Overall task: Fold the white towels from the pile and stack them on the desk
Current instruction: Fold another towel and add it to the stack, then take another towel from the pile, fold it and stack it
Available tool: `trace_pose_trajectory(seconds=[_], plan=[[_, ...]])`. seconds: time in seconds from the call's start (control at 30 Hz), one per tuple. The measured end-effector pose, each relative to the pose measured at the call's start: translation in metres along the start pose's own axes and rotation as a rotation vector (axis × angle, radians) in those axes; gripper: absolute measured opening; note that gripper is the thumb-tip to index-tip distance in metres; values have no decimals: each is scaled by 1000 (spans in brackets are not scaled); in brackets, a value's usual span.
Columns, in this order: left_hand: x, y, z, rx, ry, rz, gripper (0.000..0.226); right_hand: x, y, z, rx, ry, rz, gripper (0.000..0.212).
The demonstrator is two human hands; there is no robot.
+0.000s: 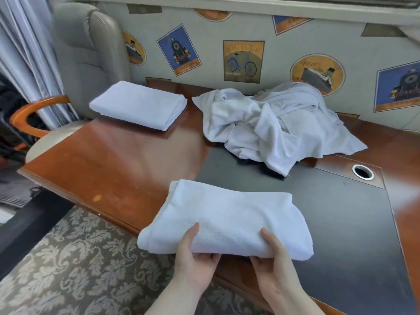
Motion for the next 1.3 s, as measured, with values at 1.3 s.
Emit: trace_pose_trajectory(seconds=[1.3], plan=[[-523,-117,157,5,-28,48,47,-165,-509,84,-222,18,44,51]])
Point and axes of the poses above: each hand's wrist, its own z-axis towards the middle knuckle, its own y-axis out of the back of the hand, x = y × z, the point moved 3 cm from there along z, towards the middle knuckle, and after that the axes turned 5 degrees about -x, right-handed, at the moved point
